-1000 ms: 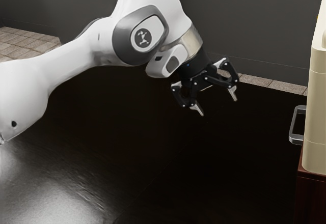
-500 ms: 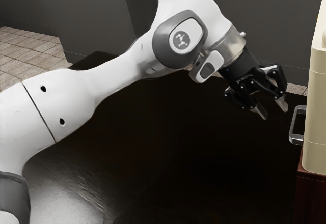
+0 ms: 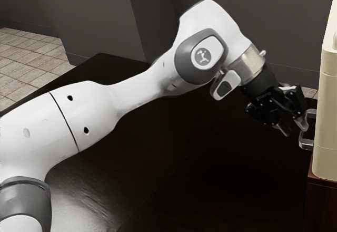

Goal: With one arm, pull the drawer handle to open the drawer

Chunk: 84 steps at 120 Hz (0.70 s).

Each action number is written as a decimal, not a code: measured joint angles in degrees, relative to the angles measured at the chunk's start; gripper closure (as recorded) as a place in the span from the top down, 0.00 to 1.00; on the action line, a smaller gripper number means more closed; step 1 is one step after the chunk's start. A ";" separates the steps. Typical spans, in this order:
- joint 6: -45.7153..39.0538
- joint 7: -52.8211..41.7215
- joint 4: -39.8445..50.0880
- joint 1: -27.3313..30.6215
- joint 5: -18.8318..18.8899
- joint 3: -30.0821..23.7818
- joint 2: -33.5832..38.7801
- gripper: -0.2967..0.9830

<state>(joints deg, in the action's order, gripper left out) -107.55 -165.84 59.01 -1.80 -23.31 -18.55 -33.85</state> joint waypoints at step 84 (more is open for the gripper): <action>-2.08 -0.17 2.73 3.96 -3.16 0.87 -0.02 0.24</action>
<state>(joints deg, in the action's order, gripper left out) -109.63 -166.01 61.74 2.17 -26.47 -17.68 -33.87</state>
